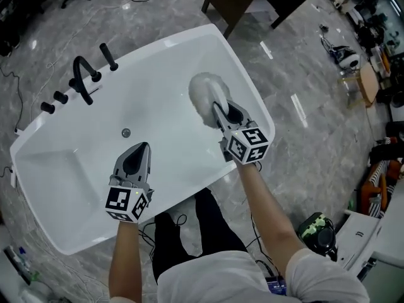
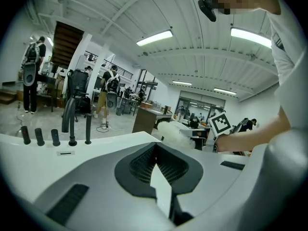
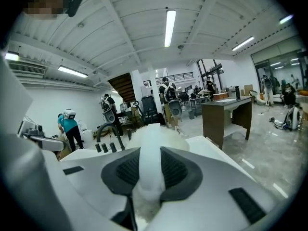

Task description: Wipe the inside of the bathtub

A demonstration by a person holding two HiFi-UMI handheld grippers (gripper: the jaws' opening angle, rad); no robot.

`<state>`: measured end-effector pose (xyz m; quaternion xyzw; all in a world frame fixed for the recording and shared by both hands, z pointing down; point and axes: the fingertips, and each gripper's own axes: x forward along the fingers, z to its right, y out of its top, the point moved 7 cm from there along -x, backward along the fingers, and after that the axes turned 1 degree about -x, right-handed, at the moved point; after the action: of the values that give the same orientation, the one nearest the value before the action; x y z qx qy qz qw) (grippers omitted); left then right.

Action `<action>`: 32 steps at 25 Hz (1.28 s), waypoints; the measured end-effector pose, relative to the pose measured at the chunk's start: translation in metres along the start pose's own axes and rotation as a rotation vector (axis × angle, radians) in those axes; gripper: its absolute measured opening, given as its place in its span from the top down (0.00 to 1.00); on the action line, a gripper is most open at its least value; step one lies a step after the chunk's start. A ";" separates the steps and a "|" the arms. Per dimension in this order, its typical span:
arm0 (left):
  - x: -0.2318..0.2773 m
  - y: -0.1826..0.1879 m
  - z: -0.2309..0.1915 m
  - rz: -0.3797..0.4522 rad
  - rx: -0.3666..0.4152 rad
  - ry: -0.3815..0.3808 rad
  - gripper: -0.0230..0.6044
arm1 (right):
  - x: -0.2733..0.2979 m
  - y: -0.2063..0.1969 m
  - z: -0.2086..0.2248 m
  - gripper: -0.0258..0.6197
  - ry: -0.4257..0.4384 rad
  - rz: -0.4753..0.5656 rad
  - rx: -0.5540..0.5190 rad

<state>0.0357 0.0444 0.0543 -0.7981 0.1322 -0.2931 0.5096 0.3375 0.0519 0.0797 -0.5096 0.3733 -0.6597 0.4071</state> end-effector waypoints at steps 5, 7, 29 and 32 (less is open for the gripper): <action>0.066 -0.009 -0.012 0.013 0.001 0.036 0.95 | 0.066 -0.024 0.058 0.81 0.016 -0.014 -0.027; 0.091 -0.014 -0.015 0.021 -0.001 0.042 0.95 | 0.091 -0.035 0.082 0.81 0.019 -0.017 -0.021; 0.236 -0.091 -0.041 -0.027 0.019 0.058 0.95 | 0.316 -0.087 0.244 0.81 -0.069 0.094 0.033; 0.243 -0.102 -0.044 -0.042 0.013 0.059 0.95 | 0.332 -0.099 0.247 0.81 -0.062 0.066 0.012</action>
<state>0.1929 -0.0661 0.2393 -0.7884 0.1284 -0.3280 0.5043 0.5135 -0.2332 0.3417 -0.5150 0.3733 -0.6318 0.4430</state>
